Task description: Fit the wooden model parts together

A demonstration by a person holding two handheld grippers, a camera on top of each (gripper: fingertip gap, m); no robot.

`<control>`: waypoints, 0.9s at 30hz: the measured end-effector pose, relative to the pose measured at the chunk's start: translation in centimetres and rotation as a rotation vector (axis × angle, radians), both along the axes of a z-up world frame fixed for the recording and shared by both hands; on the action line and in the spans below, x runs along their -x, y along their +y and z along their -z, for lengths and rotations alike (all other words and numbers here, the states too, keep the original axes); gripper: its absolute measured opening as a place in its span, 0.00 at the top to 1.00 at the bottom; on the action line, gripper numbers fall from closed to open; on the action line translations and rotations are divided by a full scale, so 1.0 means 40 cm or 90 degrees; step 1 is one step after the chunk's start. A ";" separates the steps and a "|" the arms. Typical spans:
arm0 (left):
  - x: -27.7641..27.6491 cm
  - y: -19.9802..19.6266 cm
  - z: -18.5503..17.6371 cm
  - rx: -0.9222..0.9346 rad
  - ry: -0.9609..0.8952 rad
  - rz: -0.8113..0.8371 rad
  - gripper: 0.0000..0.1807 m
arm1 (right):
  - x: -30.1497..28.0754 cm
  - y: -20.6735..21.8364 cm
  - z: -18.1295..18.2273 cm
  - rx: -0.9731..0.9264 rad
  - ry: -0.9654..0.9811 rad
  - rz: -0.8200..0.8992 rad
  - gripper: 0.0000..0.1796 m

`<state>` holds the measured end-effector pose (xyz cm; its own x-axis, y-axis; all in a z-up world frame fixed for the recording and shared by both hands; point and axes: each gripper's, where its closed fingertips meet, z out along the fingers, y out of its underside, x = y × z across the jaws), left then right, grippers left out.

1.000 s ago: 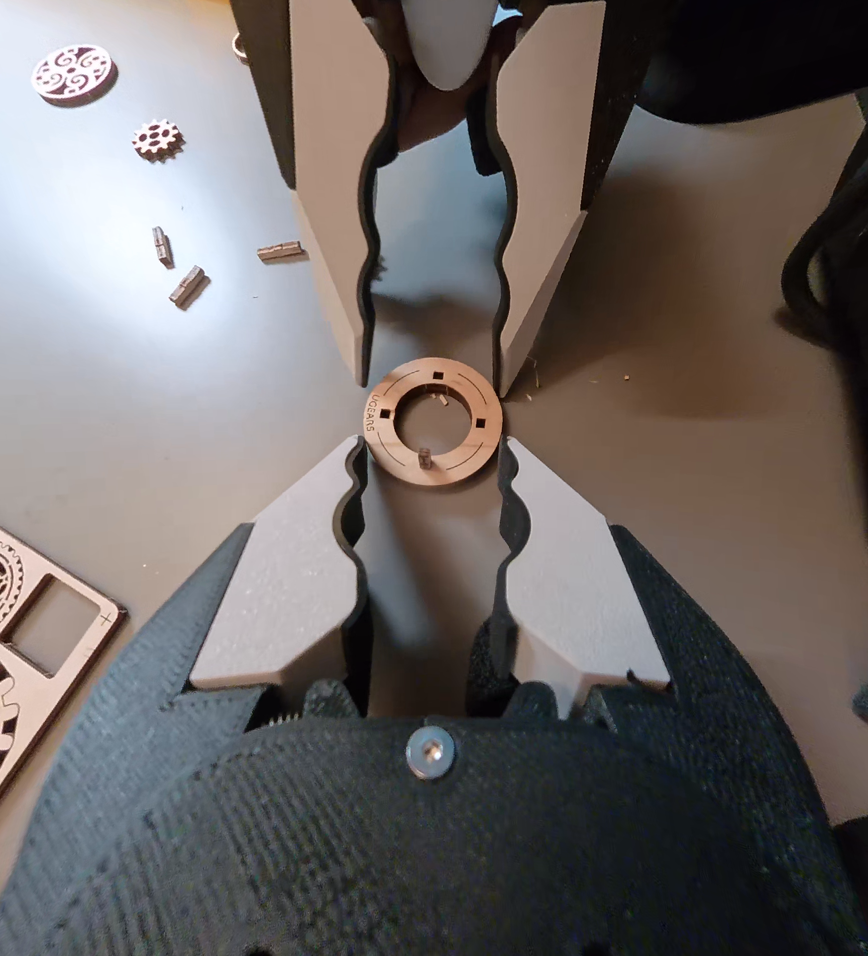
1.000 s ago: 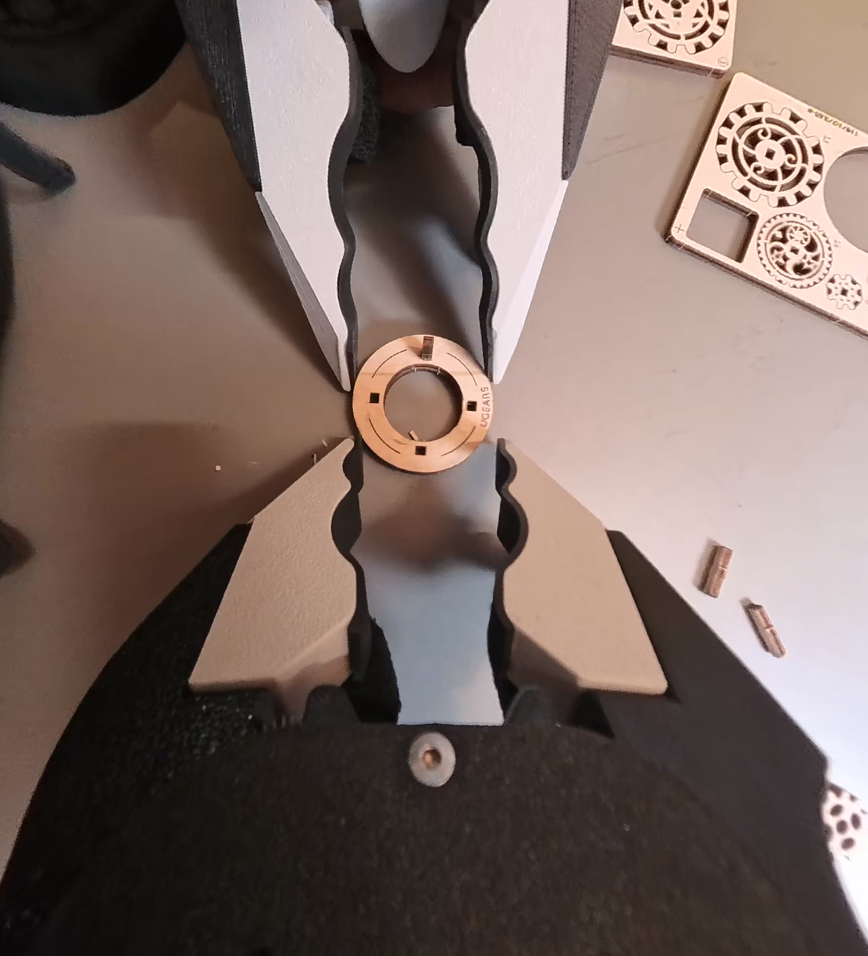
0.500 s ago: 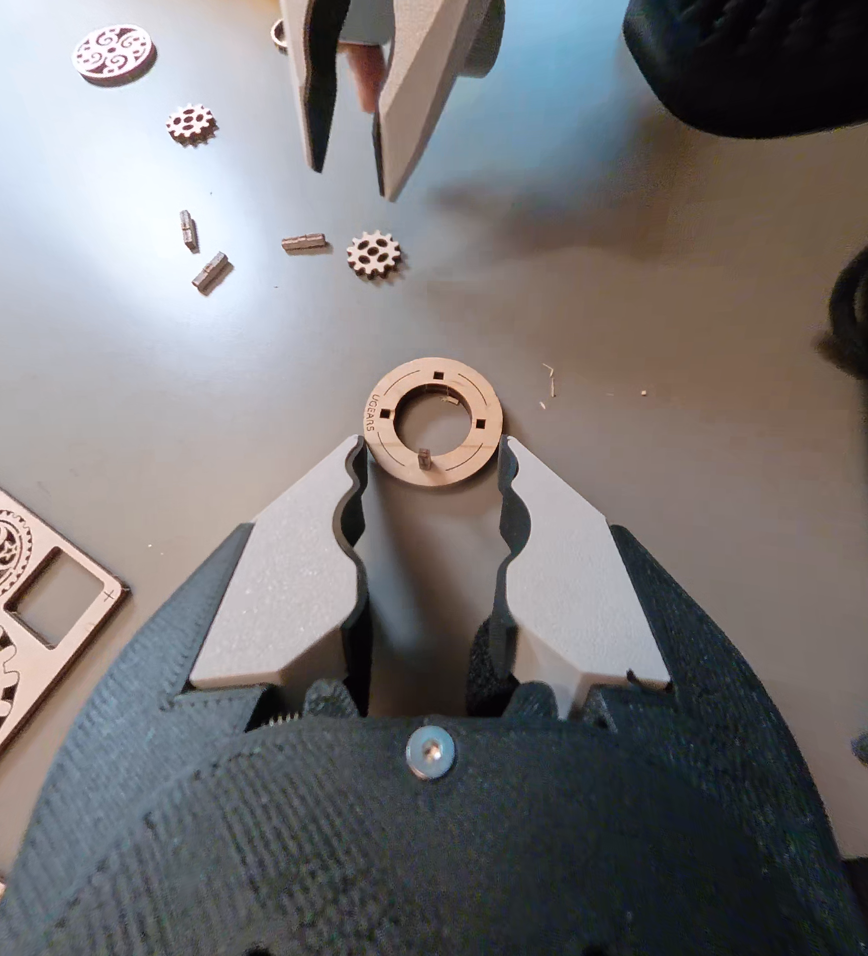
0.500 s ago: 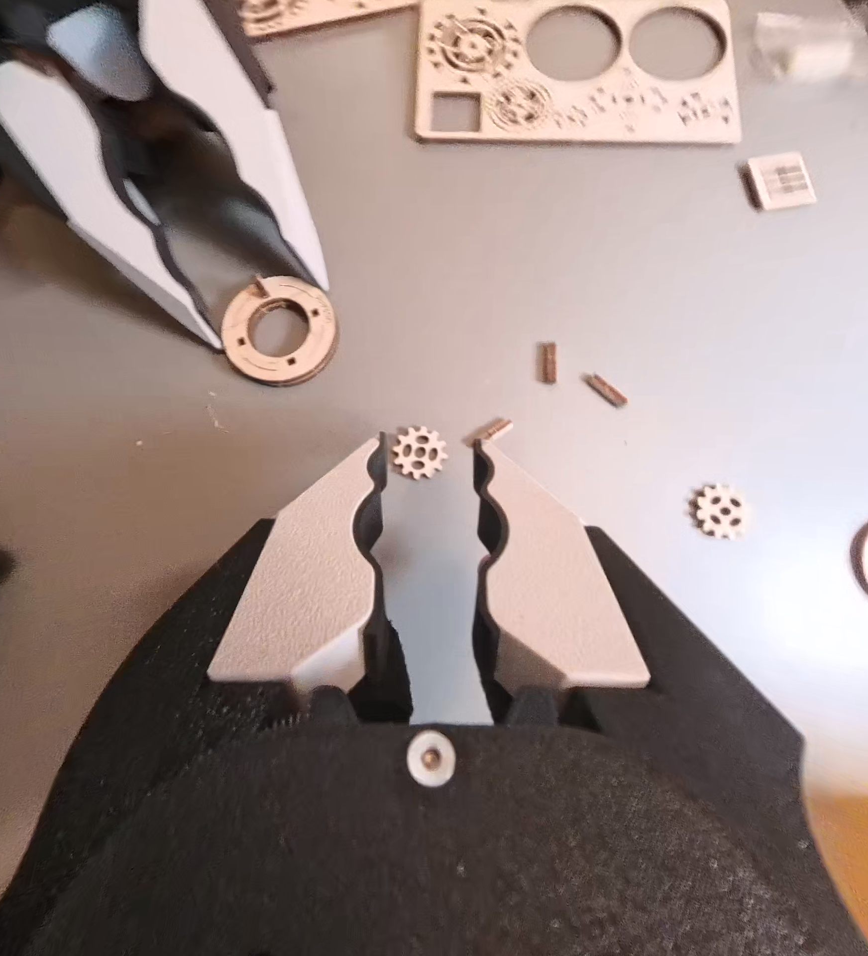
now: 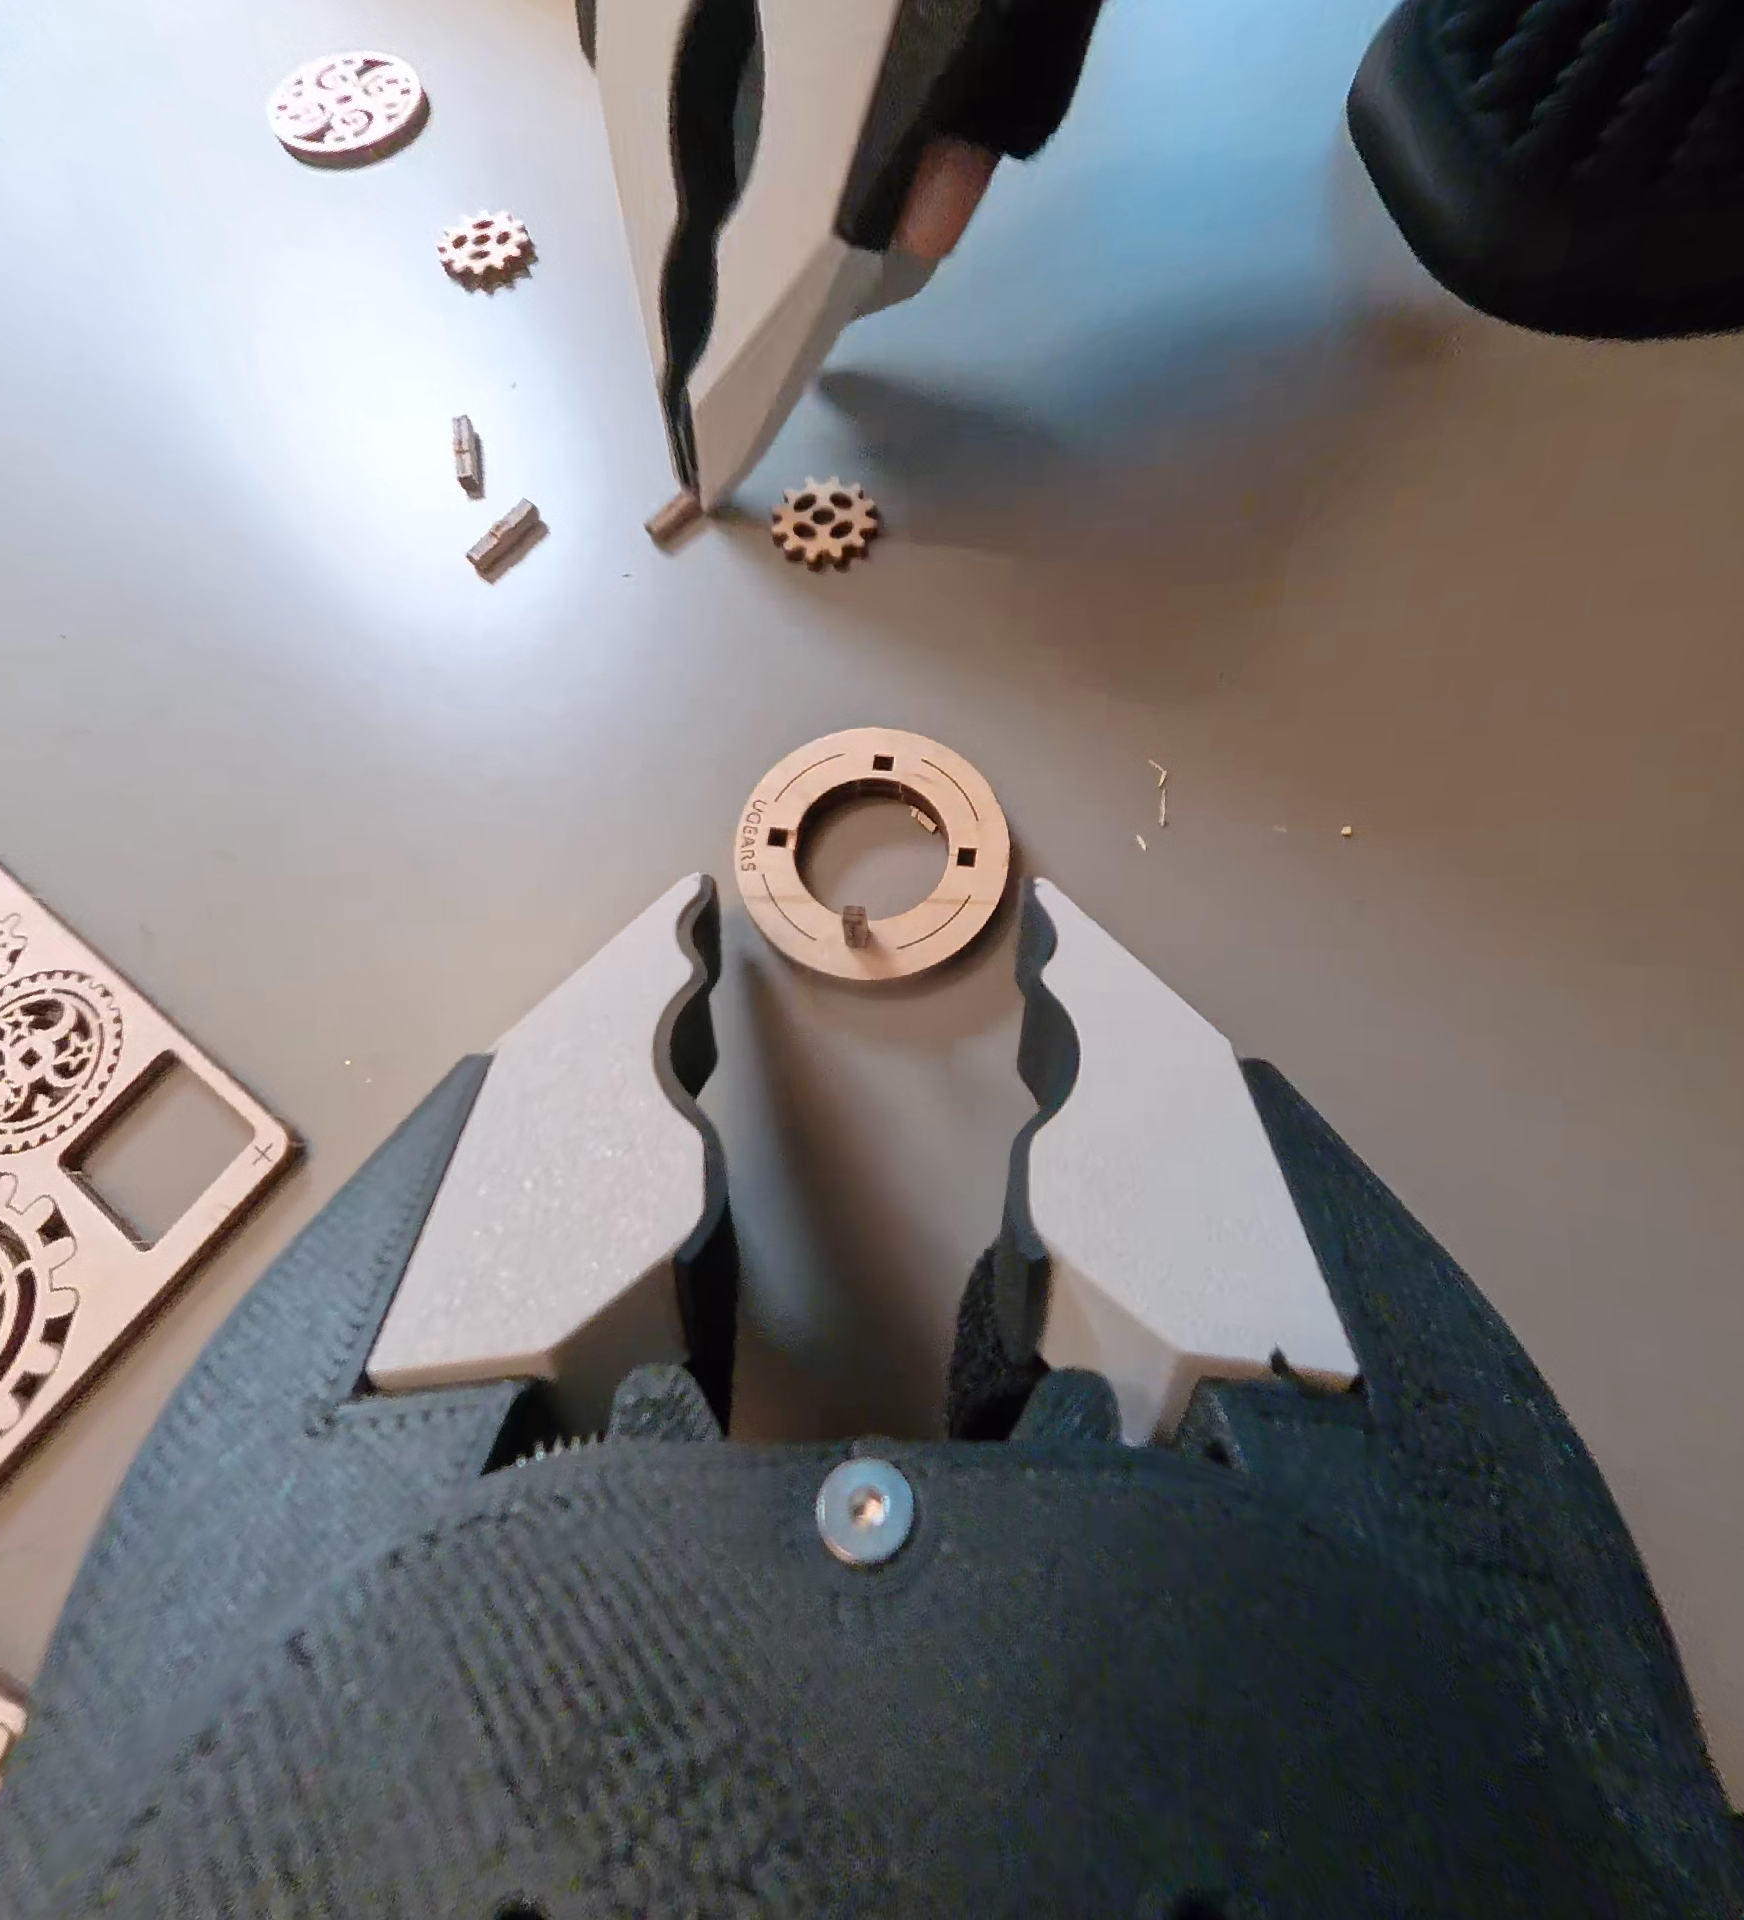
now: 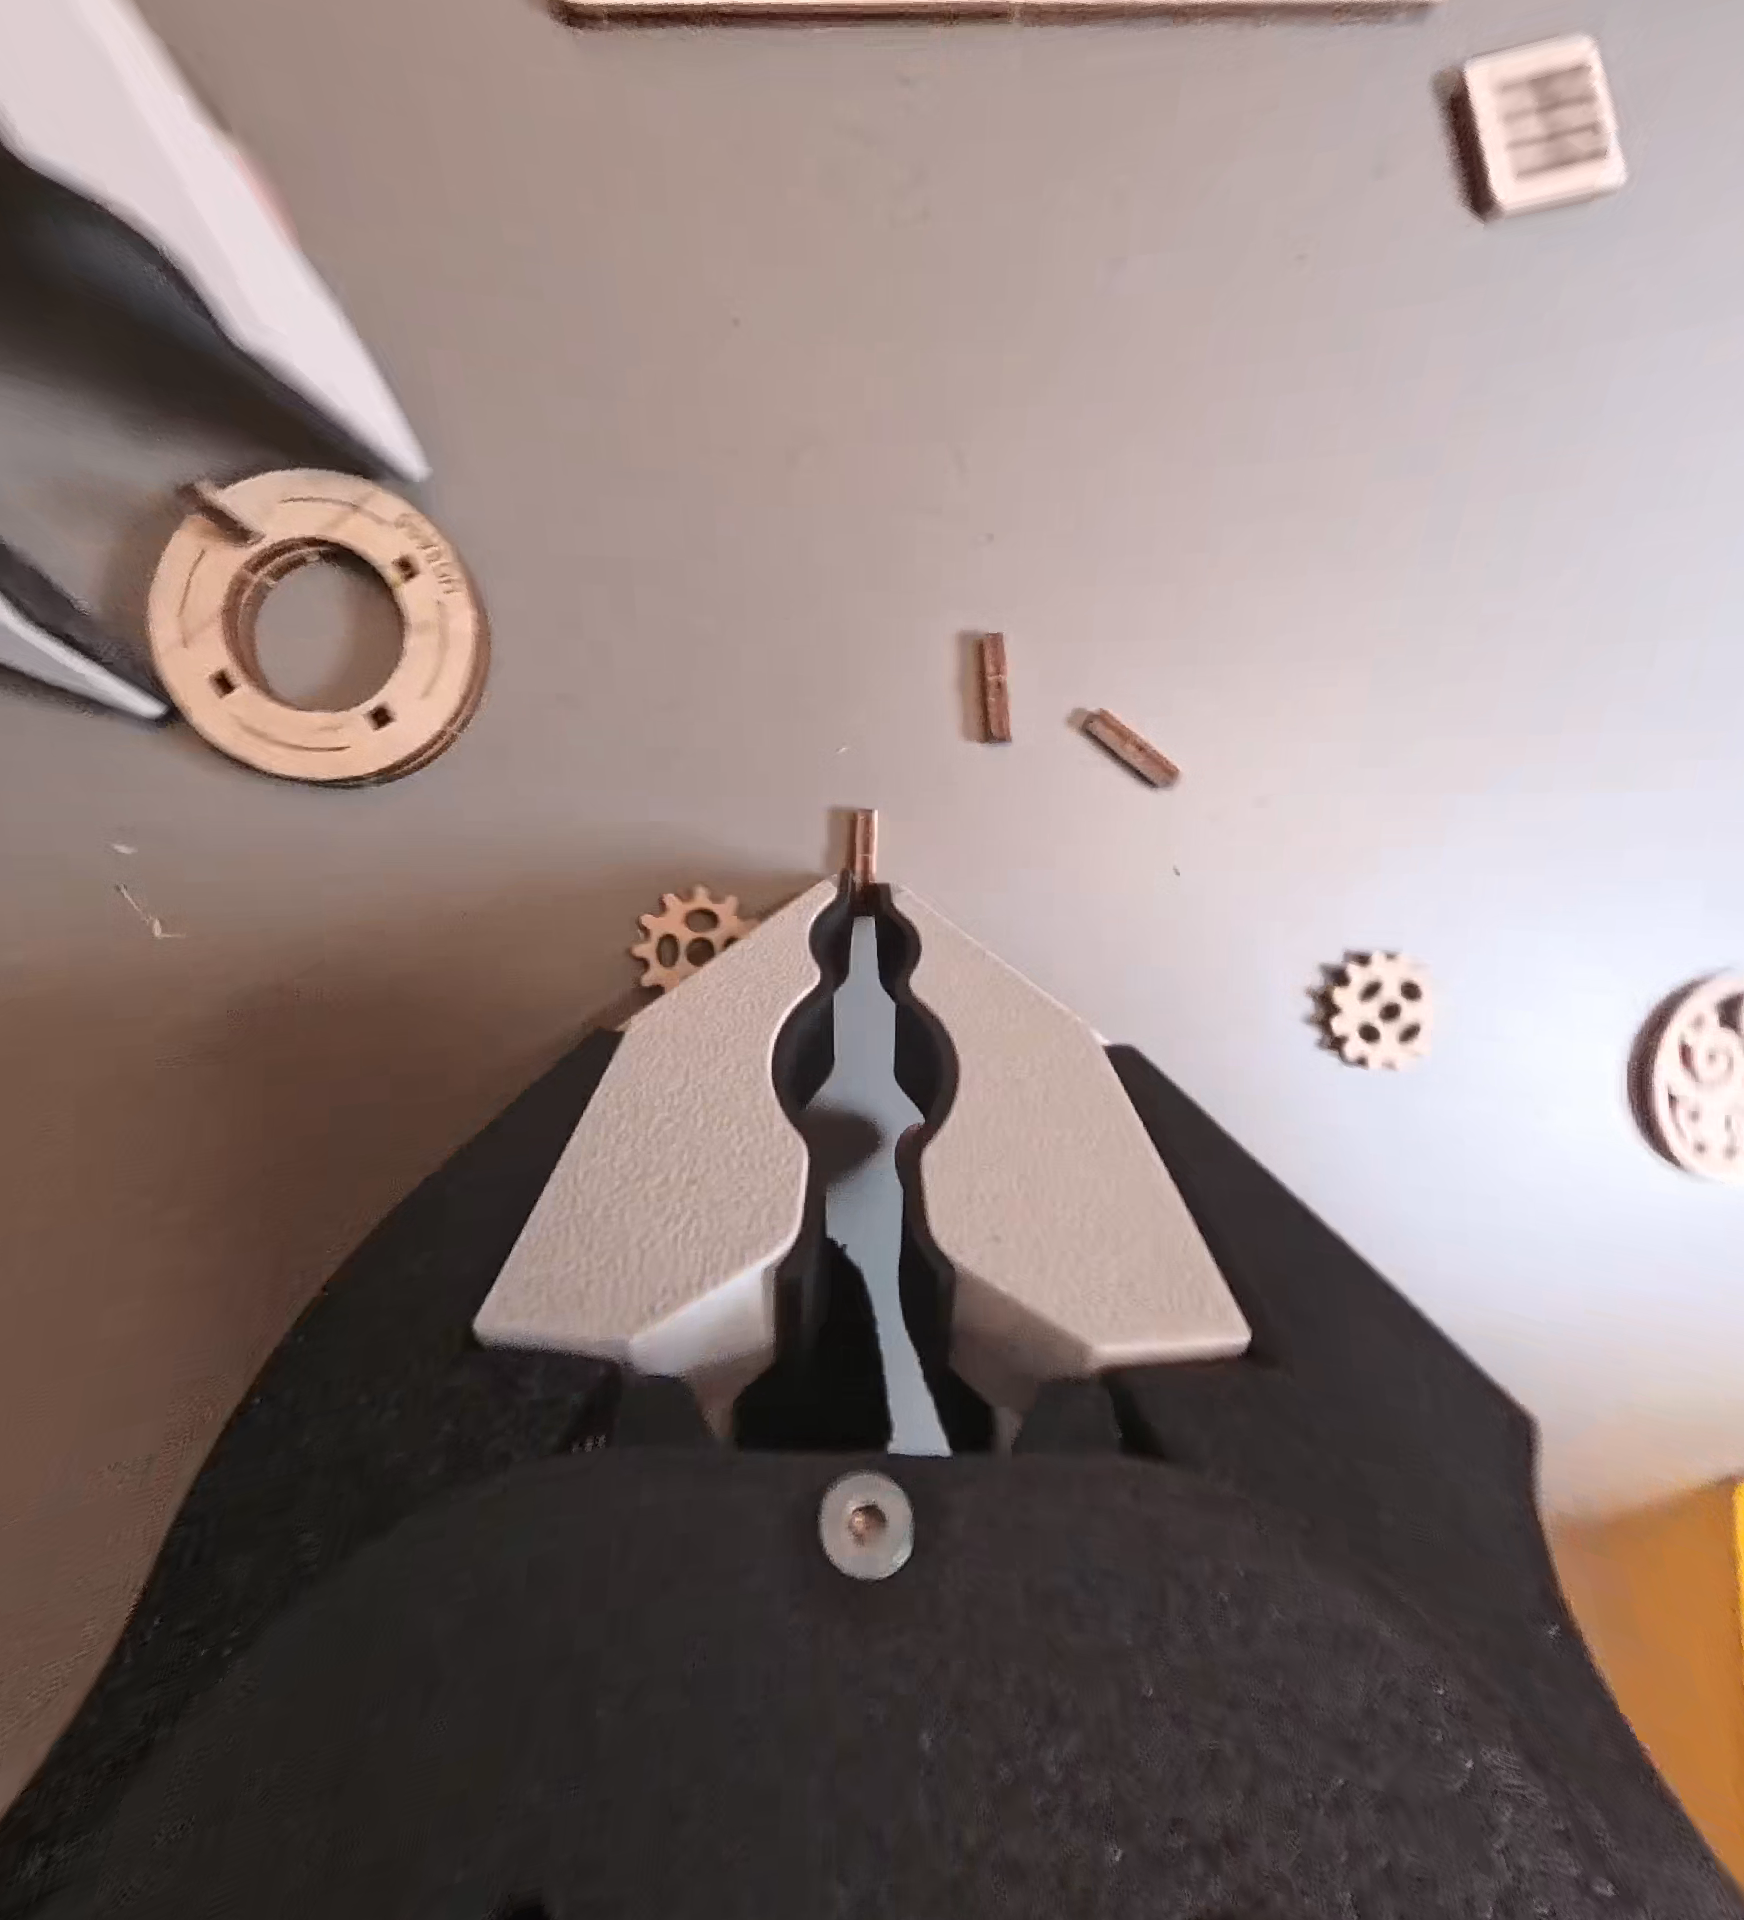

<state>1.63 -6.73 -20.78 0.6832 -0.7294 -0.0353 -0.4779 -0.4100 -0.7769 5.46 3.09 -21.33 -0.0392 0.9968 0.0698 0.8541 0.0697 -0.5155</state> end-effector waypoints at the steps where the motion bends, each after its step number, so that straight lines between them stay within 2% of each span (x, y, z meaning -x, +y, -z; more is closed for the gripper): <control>1: 0.000 0.000 -0.006 -0.004 -0.011 -0.001 0.67 | 0.007 -0.011 -0.001 -0.005 0.009 -0.036 0.99; 4: 0.000 0.001 -0.049 -0.008 -0.096 -0.009 0.66 | 0.031 -0.040 -0.019 -0.062 0.050 -0.156 0.99; 7: 0.005 0.006 -0.112 0.000 -0.222 -0.032 0.72 | 0.061 -0.127 -0.085 -0.095 0.158 -0.295 0.99; 10: 0.003 0.008 -0.155 0.064 -0.372 -0.049 0.79 | 0.082 -0.202 -0.150 -0.104 0.263 -0.360 0.99; 14: -0.011 -0.005 -0.198 0.132 -0.523 -0.030 0.88 | 0.087 -0.250 -0.183 -0.200 0.323 -0.418 0.99; 16: -0.018 -0.013 -0.206 0.139 -0.536 -0.020 0.92 | 0.082 -0.264 -0.191 -0.229 0.332 -0.431 0.99; 24: -0.049 -0.036 -0.212 0.098 -0.464 0.010 0.98 | 0.067 -0.278 -0.222 -0.329 0.334 -0.445 0.99; 27: -0.045 -0.038 -0.224 0.048 -0.430 0.018 0.99 | 0.067 -0.280 -0.240 -0.313 0.364 -0.421 0.99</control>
<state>3.45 -8.26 -11.82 0.5184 -0.7308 0.4440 0.0907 -0.4693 -0.8784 2.80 -8.13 -11.74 -0.4064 0.6428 0.6494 0.2002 0.7561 -0.6231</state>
